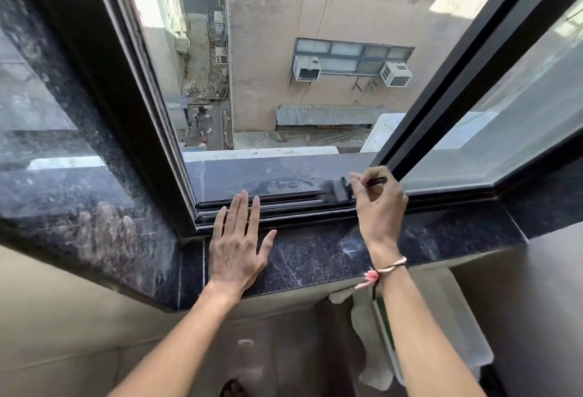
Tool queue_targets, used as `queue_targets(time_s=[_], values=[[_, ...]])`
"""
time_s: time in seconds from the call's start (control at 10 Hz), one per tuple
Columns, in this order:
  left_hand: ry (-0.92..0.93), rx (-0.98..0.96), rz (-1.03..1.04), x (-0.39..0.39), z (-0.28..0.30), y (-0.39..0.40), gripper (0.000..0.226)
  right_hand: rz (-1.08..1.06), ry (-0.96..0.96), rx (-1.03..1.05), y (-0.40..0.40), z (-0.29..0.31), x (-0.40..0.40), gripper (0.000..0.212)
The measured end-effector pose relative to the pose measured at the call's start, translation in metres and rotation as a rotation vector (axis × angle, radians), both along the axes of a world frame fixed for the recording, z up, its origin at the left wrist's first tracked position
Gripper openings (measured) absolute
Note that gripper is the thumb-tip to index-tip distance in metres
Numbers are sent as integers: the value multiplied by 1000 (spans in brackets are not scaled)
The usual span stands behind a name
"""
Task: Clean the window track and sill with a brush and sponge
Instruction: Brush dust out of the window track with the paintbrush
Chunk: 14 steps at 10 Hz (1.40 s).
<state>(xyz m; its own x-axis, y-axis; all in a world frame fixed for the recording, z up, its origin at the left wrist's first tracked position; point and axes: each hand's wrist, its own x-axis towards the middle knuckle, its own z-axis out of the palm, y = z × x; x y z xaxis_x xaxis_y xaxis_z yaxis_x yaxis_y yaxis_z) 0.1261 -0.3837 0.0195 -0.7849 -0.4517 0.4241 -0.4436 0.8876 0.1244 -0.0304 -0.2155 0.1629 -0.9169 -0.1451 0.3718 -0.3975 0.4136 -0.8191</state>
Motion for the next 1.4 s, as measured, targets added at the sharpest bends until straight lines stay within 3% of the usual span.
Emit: queue_targets(time_s=[0.4, 0.6, 0.7, 0.8, 0.9, 1.0, 1.1, 1.2, 1.3, 1.4], values=[[-7, 19, -1, 0, 1, 0, 76, -138, 30, -67, 32, -12, 39, 15], [-24, 30, -9, 1, 1, 0, 76, -108, -58, -217, 20, -5, 47, 30], [-30, 36, -16, 1, 1, 0, 76, -159, -66, -325, -1, -3, 33, 26], [-28, 41, -29, 1, 1, -1, 76, -201, -252, -437, 3, -25, 24, 7], [-31, 50, -22, 0, 1, -1, 77, -268, -392, -527, 34, -43, 42, 7], [-18, 52, -32, 1, 0, 0, 77, -394, -400, -492, 65, -54, 57, 15], [-11, 54, -35, 1, 1, -1, 76, -373, -188, -113, 75, -56, 61, 11], [13, 48, -36, 2, 1, 0, 75, -255, -149, 229, 73, -50, 66, 10], [9, 43, -32, 3, 3, 0, 75, -141, -173, 360, 65, -51, 64, 24], [-45, 30, -29, 3, 5, 0, 77, -179, -246, 302, 58, -54, 53, 21]])
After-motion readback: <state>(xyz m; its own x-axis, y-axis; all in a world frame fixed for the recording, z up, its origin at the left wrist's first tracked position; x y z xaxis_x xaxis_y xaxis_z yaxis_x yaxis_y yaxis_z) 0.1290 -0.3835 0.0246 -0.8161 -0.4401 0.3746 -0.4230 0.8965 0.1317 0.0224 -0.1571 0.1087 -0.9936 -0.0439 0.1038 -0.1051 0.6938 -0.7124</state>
